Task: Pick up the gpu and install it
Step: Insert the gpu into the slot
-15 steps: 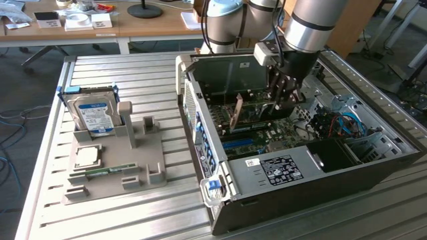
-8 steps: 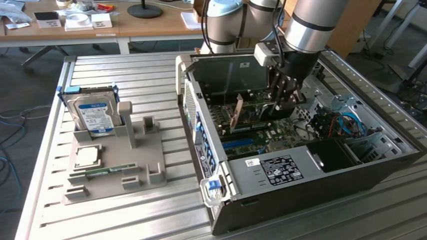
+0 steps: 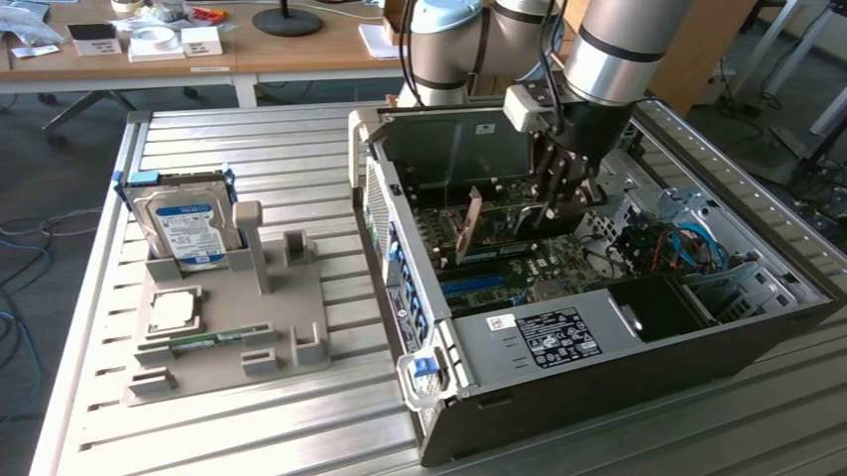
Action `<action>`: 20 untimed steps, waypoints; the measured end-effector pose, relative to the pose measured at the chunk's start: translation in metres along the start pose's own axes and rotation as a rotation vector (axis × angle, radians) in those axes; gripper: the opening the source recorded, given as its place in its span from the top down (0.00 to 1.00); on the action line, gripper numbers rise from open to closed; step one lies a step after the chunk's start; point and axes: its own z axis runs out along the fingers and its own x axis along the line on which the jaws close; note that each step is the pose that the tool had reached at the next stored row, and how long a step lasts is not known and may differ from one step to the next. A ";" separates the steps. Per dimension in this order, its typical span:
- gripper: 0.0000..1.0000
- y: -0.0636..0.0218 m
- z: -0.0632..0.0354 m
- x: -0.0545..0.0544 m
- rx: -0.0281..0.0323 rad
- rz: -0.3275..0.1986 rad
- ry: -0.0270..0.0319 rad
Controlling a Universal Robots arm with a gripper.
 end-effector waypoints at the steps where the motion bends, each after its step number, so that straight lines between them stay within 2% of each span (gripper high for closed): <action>1: 0.73 0.0000 0.0000 0.000 0.0000 0.000 0.0000; 10: 0.73 0.0003 0.0000 0.001 0.0000 0.000 0.0000; 17: 0.73 0.0060 0.0001 0.004 0.0002 0.000 0.0000; 20: 0.73 0.0086 0.0017 0.005 0.0062 0.000 -0.0002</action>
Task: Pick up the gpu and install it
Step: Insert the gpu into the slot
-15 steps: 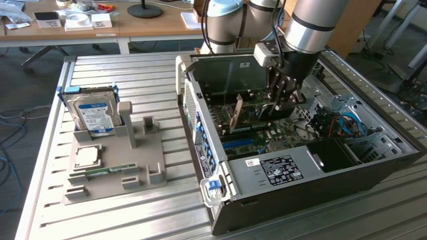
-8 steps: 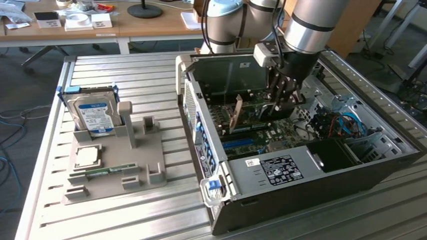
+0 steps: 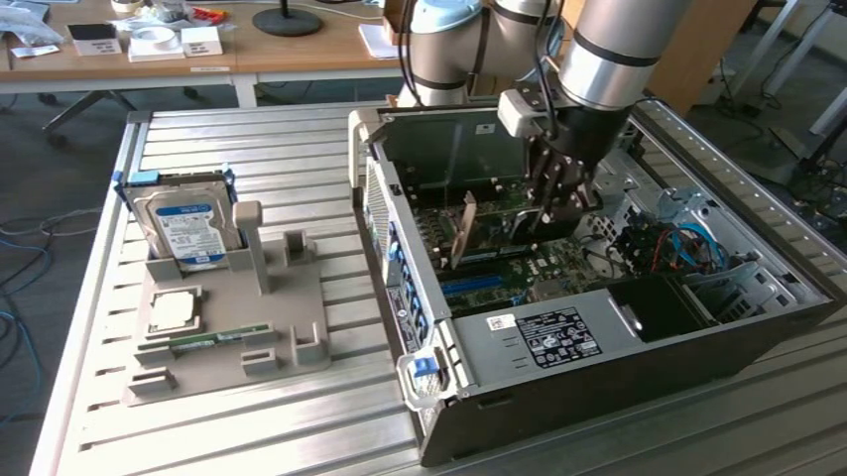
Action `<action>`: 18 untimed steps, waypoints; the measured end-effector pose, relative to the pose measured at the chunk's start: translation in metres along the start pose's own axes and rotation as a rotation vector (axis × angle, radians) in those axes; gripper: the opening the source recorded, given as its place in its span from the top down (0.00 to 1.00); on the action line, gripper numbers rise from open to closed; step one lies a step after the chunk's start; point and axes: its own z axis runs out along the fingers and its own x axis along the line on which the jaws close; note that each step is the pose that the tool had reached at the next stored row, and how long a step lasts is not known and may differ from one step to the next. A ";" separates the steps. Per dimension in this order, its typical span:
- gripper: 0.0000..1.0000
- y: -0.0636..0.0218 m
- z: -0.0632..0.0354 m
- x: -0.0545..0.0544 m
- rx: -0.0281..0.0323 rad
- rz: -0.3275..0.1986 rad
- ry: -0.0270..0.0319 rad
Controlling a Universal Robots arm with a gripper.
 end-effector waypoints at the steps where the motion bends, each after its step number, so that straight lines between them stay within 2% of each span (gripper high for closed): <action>1: 0.73 0.0012 0.0006 0.000 0.0015 0.000 0.0000; 4: 0.73 0.0050 0.0028 0.001 0.0030 0.000 0.0000; 18: 0.73 0.0060 0.0034 0.004 0.0030 0.000 0.0001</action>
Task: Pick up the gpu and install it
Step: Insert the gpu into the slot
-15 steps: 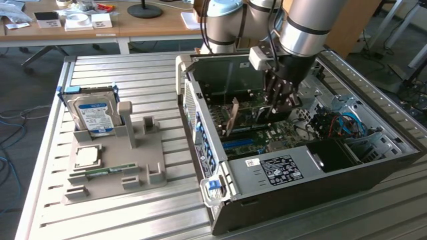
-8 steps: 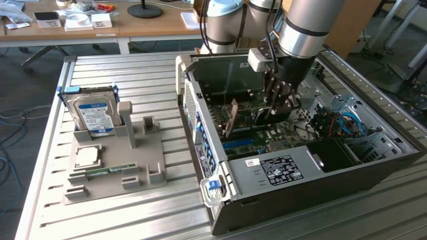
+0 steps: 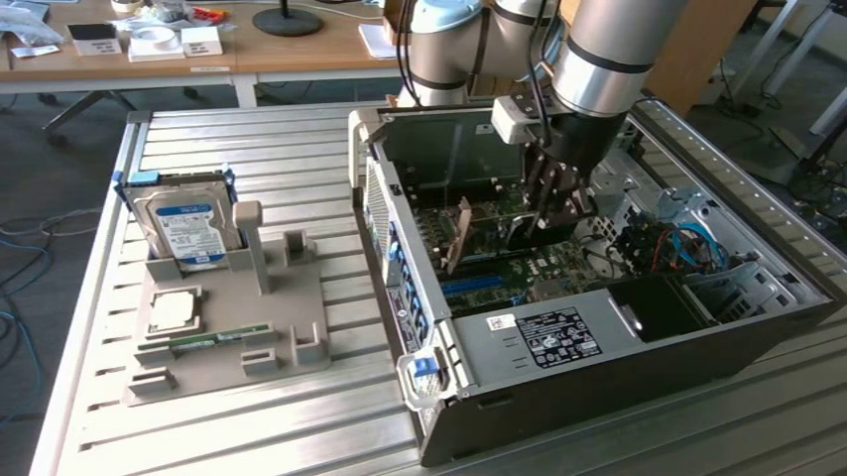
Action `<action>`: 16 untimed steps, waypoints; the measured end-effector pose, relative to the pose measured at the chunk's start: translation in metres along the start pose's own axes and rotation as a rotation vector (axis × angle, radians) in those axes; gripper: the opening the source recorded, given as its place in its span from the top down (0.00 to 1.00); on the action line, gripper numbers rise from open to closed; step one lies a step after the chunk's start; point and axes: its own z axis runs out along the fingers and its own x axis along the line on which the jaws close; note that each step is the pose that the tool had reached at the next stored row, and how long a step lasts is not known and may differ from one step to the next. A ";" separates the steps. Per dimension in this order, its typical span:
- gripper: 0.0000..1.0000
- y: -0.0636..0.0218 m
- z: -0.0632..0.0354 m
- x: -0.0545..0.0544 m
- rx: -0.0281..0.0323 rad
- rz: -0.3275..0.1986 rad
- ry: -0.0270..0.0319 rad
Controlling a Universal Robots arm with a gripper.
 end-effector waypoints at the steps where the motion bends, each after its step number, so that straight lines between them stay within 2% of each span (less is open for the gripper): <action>1: 0.73 0.0000 0.0000 0.000 0.0000 0.000 0.0000; 16: 0.73 0.0012 0.0001 0.000 0.0001 0.000 -0.0001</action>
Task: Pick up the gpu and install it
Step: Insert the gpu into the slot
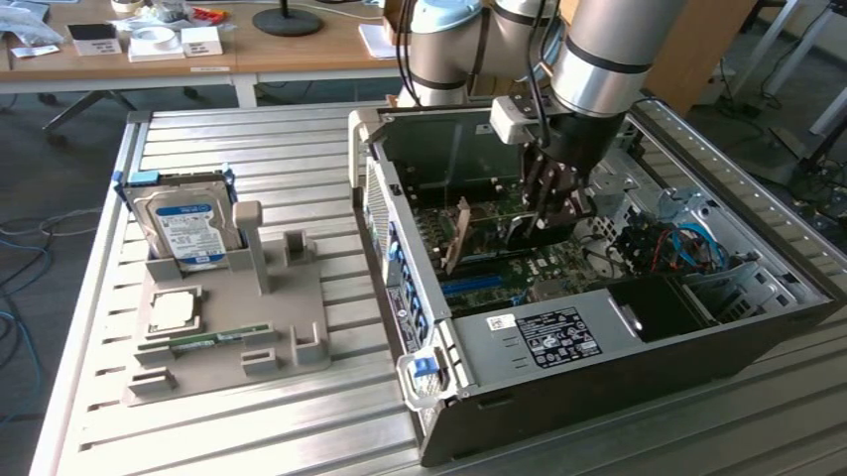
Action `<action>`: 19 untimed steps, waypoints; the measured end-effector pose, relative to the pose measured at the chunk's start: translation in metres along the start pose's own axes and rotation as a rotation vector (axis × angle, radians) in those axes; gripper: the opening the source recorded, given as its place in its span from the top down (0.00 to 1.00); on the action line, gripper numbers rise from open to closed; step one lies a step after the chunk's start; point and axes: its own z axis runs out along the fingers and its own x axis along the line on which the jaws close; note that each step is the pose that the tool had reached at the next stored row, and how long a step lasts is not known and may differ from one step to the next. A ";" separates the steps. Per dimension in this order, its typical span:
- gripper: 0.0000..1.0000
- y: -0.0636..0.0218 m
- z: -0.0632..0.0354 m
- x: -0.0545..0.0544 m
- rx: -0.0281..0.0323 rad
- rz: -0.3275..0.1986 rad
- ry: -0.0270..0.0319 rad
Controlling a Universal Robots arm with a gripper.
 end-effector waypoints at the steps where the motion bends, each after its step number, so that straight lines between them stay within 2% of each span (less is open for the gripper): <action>1: 0.73 0.0001 0.0000 0.000 -0.0001 0.000 0.0000; 9: 0.73 0.0083 0.0004 0.000 0.0008 0.000 0.0000; 15: 0.73 0.0115 0.0064 0.001 0.0084 0.000 -0.0001; 19: 0.73 0.0159 0.0072 0.001 0.0099 0.000 -0.0001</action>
